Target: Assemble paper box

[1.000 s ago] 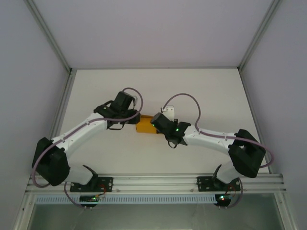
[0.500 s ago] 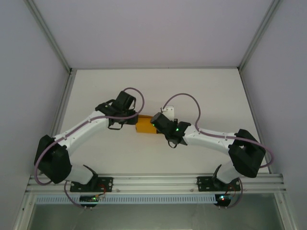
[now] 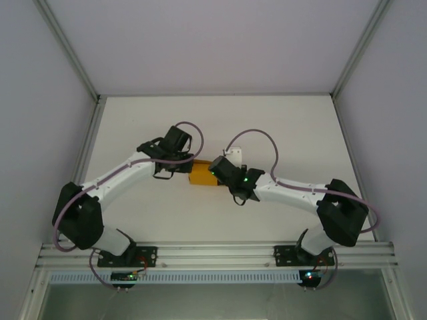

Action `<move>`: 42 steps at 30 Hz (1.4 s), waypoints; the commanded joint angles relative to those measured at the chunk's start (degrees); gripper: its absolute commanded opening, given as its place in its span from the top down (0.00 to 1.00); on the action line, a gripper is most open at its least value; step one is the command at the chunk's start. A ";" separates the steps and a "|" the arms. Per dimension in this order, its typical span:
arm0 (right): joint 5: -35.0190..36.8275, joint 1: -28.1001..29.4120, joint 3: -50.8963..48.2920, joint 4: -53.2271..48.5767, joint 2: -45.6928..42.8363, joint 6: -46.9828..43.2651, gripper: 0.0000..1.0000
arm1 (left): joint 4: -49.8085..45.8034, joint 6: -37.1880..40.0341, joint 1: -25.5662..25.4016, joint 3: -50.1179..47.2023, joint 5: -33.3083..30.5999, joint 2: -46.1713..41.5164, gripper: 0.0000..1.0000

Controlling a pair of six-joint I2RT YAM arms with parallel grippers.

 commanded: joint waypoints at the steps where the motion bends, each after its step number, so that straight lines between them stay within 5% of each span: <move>1: -9.52 0.37 -3.48 -12.62 5.28 0.21 1.00 | -0.88 -3.36 -0.68 2.43 2.13 -0.57 0.90; 15: -9.35 0.45 -3.67 -12.98 5.64 1.04 1.00 | -2.81 -11.98 -1.74 3.23 2.34 2.14 0.95; 32: -9.18 0.24 -3.46 -14.24 5.74 0.90 1.00 | -10.47 -4.72 -2.38 4.67 -16.78 4.53 0.97; 42: -9.35 0.11 -4.08 -13.14 5.98 0.79 1.00 | -2.06 -6.74 -5.09 -1.61 -10.84 4.53 0.98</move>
